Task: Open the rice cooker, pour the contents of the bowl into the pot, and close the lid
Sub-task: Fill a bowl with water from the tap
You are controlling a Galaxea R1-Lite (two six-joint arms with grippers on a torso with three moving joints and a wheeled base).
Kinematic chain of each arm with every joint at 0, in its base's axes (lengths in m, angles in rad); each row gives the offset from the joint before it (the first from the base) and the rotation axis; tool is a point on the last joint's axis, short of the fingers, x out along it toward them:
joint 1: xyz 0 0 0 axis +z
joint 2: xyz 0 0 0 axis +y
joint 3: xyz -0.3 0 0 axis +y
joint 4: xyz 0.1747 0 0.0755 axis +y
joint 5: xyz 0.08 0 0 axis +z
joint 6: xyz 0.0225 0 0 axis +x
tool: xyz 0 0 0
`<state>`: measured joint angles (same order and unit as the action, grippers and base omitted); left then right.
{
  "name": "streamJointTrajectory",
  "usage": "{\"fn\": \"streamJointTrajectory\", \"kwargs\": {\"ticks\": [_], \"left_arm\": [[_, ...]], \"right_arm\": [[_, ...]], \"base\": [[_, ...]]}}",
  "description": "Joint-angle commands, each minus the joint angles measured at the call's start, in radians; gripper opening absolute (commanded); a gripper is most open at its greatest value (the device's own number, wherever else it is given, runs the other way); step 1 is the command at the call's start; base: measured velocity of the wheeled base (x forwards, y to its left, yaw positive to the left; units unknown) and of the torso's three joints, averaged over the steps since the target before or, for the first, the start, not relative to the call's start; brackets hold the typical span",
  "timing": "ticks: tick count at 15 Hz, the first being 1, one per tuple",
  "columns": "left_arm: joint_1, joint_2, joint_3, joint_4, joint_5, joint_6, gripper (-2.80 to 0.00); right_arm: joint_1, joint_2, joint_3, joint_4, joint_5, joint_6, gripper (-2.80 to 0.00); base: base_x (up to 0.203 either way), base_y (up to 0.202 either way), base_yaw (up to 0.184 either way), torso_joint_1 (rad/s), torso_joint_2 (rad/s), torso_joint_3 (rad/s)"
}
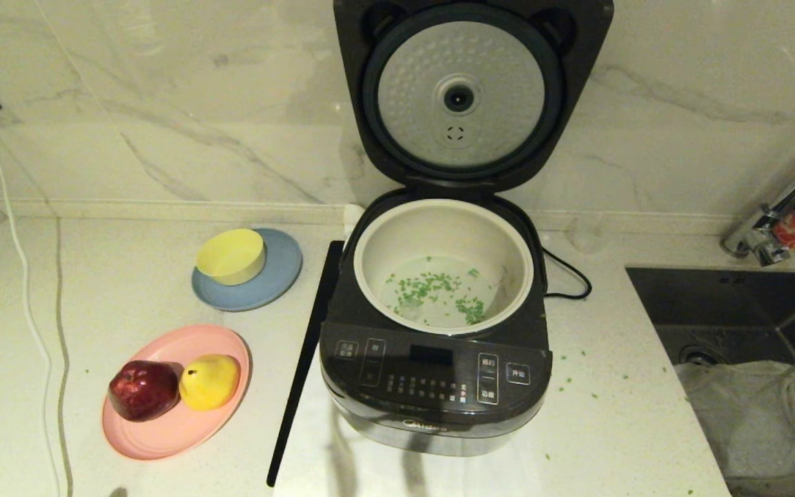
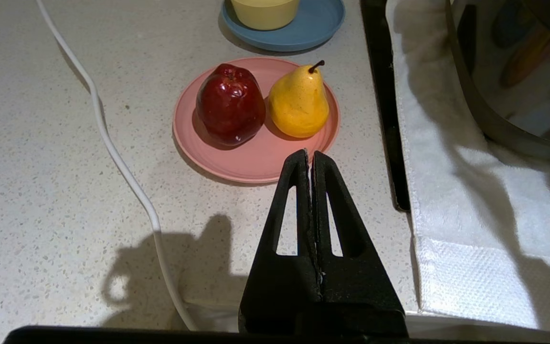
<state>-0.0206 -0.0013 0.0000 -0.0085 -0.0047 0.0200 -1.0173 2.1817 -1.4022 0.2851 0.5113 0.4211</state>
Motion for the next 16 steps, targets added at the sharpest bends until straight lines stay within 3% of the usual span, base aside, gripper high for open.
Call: {"fn": "streamJointTrajectory", "kwargs": {"ticks": [1, 16], "left_arm": [[-0.001, 0.000, 0.009, -0.001, 0.000, 0.000, -2.80], [0.001, 0.000, 0.009, -0.001, 0.000, 0.000, -2.80]], "right_arm": [[0.008, 0.054, -0.061, 0.003, 0.002, 0.019, -2.80], [0.124, 0.154, -0.263, 0.006, -0.023, 0.120, -2.80]], "base": [[0.000, 0.000, 0.000, 0.000, 0.00, 0.000], [0.000, 0.000, 0.000, 0.000, 0.00, 0.000]]}}
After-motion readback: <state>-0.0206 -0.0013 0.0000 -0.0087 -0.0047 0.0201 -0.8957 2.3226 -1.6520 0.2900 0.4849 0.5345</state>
